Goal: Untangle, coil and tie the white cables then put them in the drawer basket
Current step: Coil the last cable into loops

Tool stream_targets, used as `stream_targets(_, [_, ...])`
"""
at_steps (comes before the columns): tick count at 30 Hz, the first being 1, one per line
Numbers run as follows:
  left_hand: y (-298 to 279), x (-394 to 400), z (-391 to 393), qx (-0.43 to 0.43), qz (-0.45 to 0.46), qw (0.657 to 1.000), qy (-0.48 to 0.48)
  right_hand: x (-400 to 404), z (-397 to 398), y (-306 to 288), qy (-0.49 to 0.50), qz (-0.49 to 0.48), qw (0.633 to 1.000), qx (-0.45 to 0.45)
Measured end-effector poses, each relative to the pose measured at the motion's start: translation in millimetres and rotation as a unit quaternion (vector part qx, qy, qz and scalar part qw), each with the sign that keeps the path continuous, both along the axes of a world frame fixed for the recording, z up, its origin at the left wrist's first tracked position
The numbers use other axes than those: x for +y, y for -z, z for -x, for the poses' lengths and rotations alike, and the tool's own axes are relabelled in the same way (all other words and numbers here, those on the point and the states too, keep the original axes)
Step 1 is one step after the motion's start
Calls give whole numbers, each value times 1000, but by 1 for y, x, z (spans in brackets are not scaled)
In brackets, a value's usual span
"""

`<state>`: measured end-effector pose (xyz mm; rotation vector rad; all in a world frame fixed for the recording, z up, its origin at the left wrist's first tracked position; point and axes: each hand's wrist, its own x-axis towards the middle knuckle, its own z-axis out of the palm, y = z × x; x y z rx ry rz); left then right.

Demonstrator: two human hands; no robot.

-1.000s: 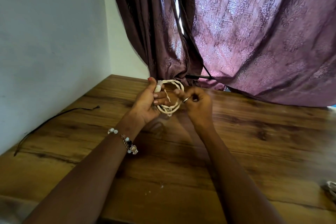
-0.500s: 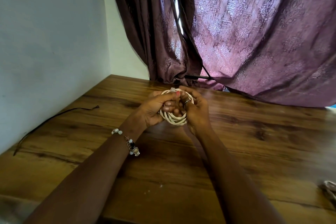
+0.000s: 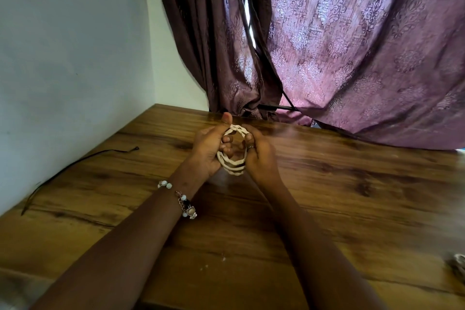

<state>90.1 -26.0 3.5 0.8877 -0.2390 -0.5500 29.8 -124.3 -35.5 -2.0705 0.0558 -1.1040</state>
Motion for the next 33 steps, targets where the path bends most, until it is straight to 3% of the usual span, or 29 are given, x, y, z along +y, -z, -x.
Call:
stream_targets(5, [1,-6,6,-47,-4,999,-22,13,-11,1,9,-202,978,-53])
stream_targets(11, [14,-23,18,-86,-9,996,26,2,-7,-11,24,-498,864,-76])
stream_targets(16, [12,-25,22,-66,14,996,57,-2,-2,-13,25,-556,826,-86])
stream_targets(21, [9,-18,17,-19,44,998,45,4,-2,-16,-14,-552,829,-86])
stream_targets(23, [8,-15,15,-16,14,999,26,3,-3,-14,-5,-525,847,-82])
stream_targets(25, [7,-11,12,-12,-39,999,12,3,-1,-13,27,-448,891,-74])
stream_targets(27, [8,-8,10,-11,-82,996,22,1,4,-11,41,-304,949,-72])
stream_targets(29, [8,-7,9,-23,-117,992,40,-2,10,-13,13,-162,985,-57])
stream_targets(31, [8,-4,7,-40,-135,988,55,-7,13,-16,-27,11,999,-22])
stream_targets(33, [7,-1,3,-64,-150,985,57,-12,14,-16,-37,187,981,43])
